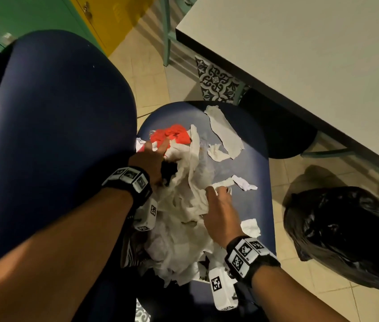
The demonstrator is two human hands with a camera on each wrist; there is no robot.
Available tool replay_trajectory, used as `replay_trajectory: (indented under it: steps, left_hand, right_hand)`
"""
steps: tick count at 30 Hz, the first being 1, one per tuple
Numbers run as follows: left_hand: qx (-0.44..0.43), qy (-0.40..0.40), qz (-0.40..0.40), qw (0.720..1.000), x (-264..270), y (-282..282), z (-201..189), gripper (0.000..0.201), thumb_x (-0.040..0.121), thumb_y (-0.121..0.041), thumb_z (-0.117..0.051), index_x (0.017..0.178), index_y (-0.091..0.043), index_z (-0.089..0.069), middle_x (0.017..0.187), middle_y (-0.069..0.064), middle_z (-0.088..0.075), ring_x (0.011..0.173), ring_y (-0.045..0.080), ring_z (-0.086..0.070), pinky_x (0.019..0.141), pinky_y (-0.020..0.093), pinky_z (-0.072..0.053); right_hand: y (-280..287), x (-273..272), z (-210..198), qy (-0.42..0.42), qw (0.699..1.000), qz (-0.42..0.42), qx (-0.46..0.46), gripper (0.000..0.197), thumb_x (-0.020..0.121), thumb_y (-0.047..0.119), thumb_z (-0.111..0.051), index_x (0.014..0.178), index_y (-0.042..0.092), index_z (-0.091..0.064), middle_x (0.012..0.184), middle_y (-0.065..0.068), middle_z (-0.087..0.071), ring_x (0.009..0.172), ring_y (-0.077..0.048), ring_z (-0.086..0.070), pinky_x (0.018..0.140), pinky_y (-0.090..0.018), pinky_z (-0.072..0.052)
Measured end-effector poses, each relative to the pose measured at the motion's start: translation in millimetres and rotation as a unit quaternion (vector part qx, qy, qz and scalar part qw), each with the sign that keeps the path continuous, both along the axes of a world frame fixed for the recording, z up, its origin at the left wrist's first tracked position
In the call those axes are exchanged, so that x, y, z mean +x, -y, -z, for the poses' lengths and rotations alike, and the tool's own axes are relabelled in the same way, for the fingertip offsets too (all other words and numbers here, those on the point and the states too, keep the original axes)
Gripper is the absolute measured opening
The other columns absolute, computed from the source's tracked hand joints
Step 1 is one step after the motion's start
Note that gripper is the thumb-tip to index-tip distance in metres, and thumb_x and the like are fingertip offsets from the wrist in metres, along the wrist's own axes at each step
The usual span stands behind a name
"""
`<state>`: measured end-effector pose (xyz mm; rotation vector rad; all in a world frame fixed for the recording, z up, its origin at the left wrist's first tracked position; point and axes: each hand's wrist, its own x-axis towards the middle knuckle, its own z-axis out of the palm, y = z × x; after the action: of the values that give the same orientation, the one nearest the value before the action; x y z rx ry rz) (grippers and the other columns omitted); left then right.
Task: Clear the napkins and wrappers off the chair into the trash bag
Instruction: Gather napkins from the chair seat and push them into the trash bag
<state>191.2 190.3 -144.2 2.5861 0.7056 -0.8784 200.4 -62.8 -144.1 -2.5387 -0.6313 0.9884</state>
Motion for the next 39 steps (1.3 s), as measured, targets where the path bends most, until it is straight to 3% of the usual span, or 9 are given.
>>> replay_trajectory:
  steps: [3, 6, 8, 12, 16, 23, 29, 35, 39]
  left_hand:
    - [0.044, 0.046, 0.028, 0.998, 0.7, 13.1, -1.1, 0.052, 0.089, -0.023, -0.064, 0.138, -0.033, -0.050, 0.133, 0.017, -0.055, 0.112, 0.042, -0.064, 0.087, 0.048, -0.057]
    - [0.044, 0.063, 0.008, 0.997, -7.3, 24.4, -7.0, 0.031, 0.092, -0.019, -0.055, 0.121, -0.028, -0.061, 0.117, 0.008, -0.066, 0.106, 0.035, -0.066, 0.080, 0.044, -0.057]
    - [0.031, 0.067, -0.013, 0.997, -13.8, 24.3, -8.3, 0.032, 0.090, -0.018, -0.055, 0.119, -0.029, -0.061, 0.116, 0.006, -0.066, 0.104, 0.033, -0.067, 0.077, 0.044, -0.057]
    - [0.006, 0.058, -0.037, 0.998, -22.3, 18.2, -18.0, 0.040, 0.083, -0.021, -0.063, 0.120, -0.035, -0.060, 0.114, 0.002, -0.068, 0.102, 0.034, -0.069, 0.079, 0.042, -0.055]
    - [0.005, 0.066, -0.080, 0.995, -32.5, 18.4, -37.8, 0.039, 0.079, -0.021, -0.064, 0.114, -0.038, -0.060, 0.109, 0.001, -0.071, 0.101, 0.037, -0.069, 0.080, 0.042, -0.054]
    - [-0.024, 0.118, -0.187, 0.975, -73.8, 32.3, -94.5, 0.042, 0.082, -0.027, -0.065, 0.119, -0.046, -0.059, 0.113, -0.010, -0.072, 0.105, 0.027, -0.069, 0.086, 0.038, -0.053]
    - [-0.017, 0.180, -0.230, 0.956, -101.1, 44.7, -153.1, 0.052, 0.081, -0.019, -0.069, 0.122, -0.049, -0.060, 0.116, -0.017, -0.071, 0.103, 0.015, -0.069, 0.085, 0.036, -0.056]
    - [0.008, 0.186, -0.254, 0.949, -121.9, 53.3, -220.2, 0.052, 0.081, -0.025, -0.071, 0.122, -0.054, -0.056, 0.119, -0.013, -0.069, 0.106, 0.027, -0.067, 0.086, 0.044, -0.054]
    - [0.046, 0.181, -0.267, 0.945, -138.9, 66.1, -259.4, 0.068, 0.073, -0.015, -0.076, 0.126, -0.053, -0.057, 0.123, -0.009, -0.070, 0.111, 0.030, -0.065, 0.086, 0.044, -0.054]
  right_hand:
    - [-1.5, 0.5, -9.8, -0.018, 1.000, -0.007, -0.005, 0.062, 0.078, 0.039, -0.076, 0.129, 0.025, -0.041, 0.119, -0.001, -0.040, 0.112, -0.028, -0.047, 0.074, -0.045, -0.052]
    - [-2.6, -5.0, -19.8, -0.025, 0.998, -0.053, -0.006, 0.103, 0.064, 0.065, -0.081, 0.148, 0.035, -0.029, 0.137, 0.003, -0.033, 0.112, -0.023, -0.042, 0.077, -0.047, -0.055]
    - [-4.8, -15.1, -18.8, -0.010, 0.988, -0.145, -0.057, 0.108, 0.065, 0.057, -0.086, 0.151, 0.037, -0.025, 0.153, -0.001, -0.022, 0.117, -0.029, -0.043, 0.078, -0.048, -0.058]
    - [-7.0, -25.7, -9.9, 0.002, 0.984, -0.155, -0.081, 0.052, 0.084, 0.003, -0.063, 0.128, 0.029, -0.053, 0.141, -0.007, -0.036, 0.116, -0.034, -0.049, 0.069, -0.039, -0.053]
    - [-1.6, -23.5, -14.0, -0.024, 0.992, -0.119, -0.032, 0.026, 0.090, 0.009, -0.058, 0.115, 0.016, -0.060, 0.121, -0.011, -0.050, 0.106, -0.033, -0.054, 0.080, -0.040, -0.050]
    - [-4.1, -13.6, -46.6, -0.037, 0.992, -0.094, 0.072, 0.032, 0.086, 0.004, -0.066, 0.118, 0.009, -0.064, 0.115, -0.011, -0.054, 0.101, -0.031, -0.056, 0.081, -0.032, -0.042]
    - [-14.3, -18.6, -87.7, -0.028, 0.989, -0.093, 0.109, 0.048, 0.078, -0.009, -0.051, 0.119, 0.014, -0.062, 0.119, -0.005, -0.050, 0.111, -0.029, -0.053, 0.089, -0.045, -0.053]
    - [-11.5, -18.7, -134.4, -0.008, 0.983, -0.135, 0.124, 0.049, 0.084, -0.008, -0.052, 0.129, 0.011, -0.058, 0.128, -0.011, -0.049, 0.121, -0.034, -0.047, 0.093, -0.048, -0.051]
    - [-1.4, -20.2, -163.7, 0.070, 0.972, -0.164, 0.154, 0.061, 0.072, -0.021, -0.057, 0.125, 0.006, -0.064, 0.116, -0.019, -0.060, 0.108, -0.039, -0.057, 0.079, -0.045, -0.057]
